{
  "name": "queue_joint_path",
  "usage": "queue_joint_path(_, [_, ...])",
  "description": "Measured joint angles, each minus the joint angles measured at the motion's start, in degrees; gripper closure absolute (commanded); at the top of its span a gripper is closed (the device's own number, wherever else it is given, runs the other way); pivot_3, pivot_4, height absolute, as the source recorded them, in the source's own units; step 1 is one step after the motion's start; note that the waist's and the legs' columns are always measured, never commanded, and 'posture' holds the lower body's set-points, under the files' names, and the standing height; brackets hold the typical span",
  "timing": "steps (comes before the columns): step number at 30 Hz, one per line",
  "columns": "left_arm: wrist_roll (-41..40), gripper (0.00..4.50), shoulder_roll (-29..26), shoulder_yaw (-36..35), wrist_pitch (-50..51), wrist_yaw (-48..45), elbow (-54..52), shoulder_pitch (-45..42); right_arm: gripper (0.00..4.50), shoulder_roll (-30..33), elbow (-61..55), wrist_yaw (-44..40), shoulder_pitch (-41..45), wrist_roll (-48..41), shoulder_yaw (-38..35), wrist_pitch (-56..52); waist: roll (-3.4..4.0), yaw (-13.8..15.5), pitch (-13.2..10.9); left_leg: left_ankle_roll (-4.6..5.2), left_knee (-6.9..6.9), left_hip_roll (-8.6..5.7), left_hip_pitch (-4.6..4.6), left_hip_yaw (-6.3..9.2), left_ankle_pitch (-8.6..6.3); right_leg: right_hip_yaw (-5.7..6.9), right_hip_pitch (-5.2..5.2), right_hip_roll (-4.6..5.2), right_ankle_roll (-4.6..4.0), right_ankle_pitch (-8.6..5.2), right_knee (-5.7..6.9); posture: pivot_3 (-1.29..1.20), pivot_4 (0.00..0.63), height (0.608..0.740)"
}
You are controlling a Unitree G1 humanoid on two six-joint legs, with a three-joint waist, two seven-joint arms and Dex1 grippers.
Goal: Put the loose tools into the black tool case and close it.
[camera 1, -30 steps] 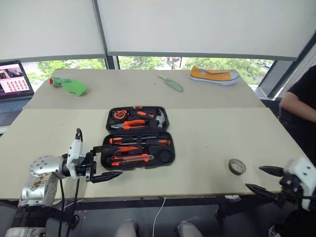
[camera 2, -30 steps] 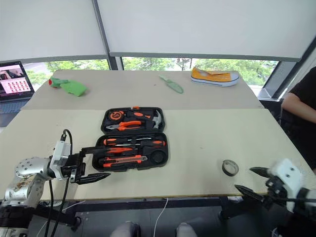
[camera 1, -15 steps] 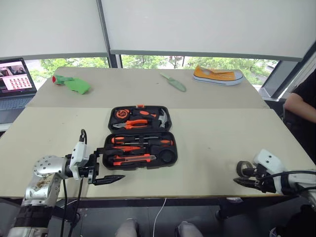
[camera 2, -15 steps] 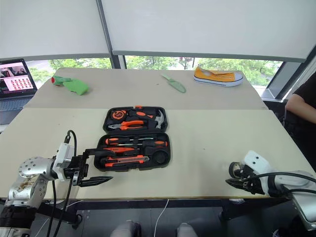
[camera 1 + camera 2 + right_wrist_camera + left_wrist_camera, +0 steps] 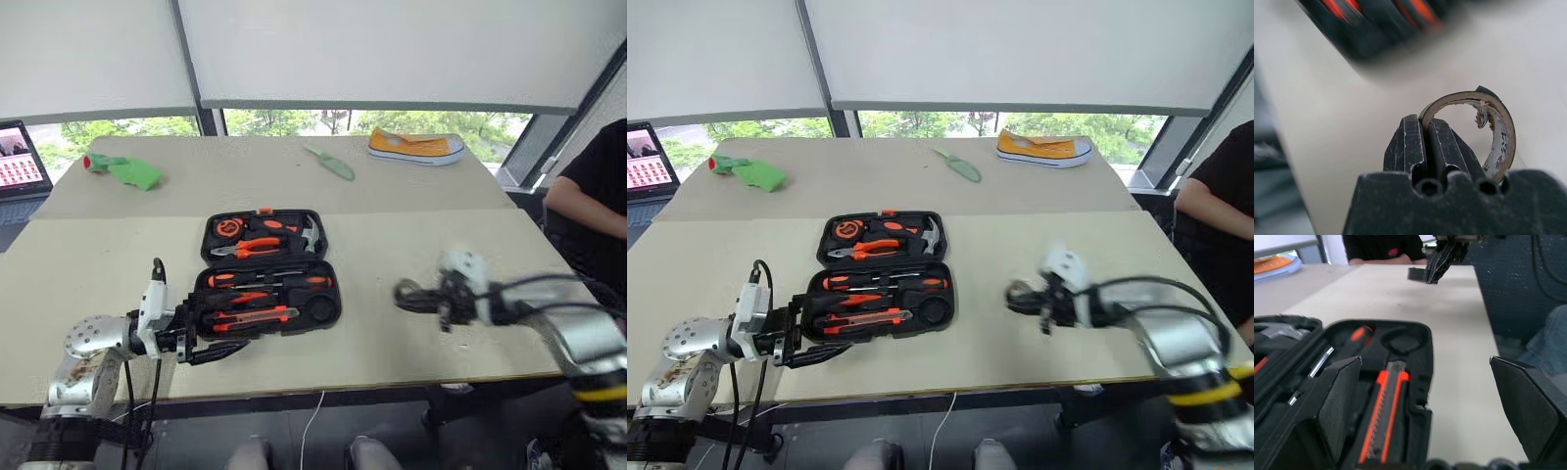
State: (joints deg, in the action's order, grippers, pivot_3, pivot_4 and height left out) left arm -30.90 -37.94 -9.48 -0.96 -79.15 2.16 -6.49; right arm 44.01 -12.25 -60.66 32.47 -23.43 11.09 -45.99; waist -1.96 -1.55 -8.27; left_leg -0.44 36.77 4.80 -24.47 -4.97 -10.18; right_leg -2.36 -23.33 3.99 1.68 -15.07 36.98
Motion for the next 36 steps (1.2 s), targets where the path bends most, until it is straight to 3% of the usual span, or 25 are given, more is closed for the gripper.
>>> queue_joint_path(5, [-0.3, 0.00, -0.1, -1.7, 0.0, 1.5, -0.9, 3.2, 4.45, -6.1, 2.0, 2.5, 7.9, 1.0, 6.9, -7.1, -0.04, 1.1, 0.0, -0.01, 0.01, -0.05, -0.77, -0.09, 0.01, 0.01, -0.84, 0.12, -0.03, -0.01, 0.14, 0.00, 0.150, 0.740])
queue_joint_path(10, [-0.7, 0.00, -0.1, -3.2, 0.0, 3.3, -3.1, 6.2, 4.45, -9.0, 4.1, 2.2, 10.8, 2.7, 13.5, -8.9, -0.04, 1.4, 0.0, 0.00, 0.05, -0.08, -0.92, -0.12, 0.01, 0.03, -0.94, 0.14, 0.02, 0.02, 0.13, 0.00, 0.150, 0.740])
queue_joint_path(23, [-0.7, 0.00, 0.3, -3.8, -0.1, 5.2, -3.6, 7.5, 4.45, -12.3, 6.3, 1.6, 13.7, 7.0, 17.8, -7.5, -0.15, 0.4, 0.1, -0.06, 0.05, 0.14, -0.69, -0.12, 0.06, 0.03, -0.88, -0.11, -0.18, 0.15, 0.20, 0.00, 0.150, 0.740])
queue_joint_path(36, [-0.6, 0.00, 0.5, -3.8, -0.3, 5.8, -3.6, 7.3, 4.45, -11.5, 6.1, -2.6, 14.8, 13.1, 21.4, 0.9, -0.15, 0.4, 0.1, -0.08, 0.05, 0.26, -0.68, -0.13, 0.07, -0.01, -0.94, -0.26, -0.28, 0.19, 0.21, 0.00, 0.150, 0.740])
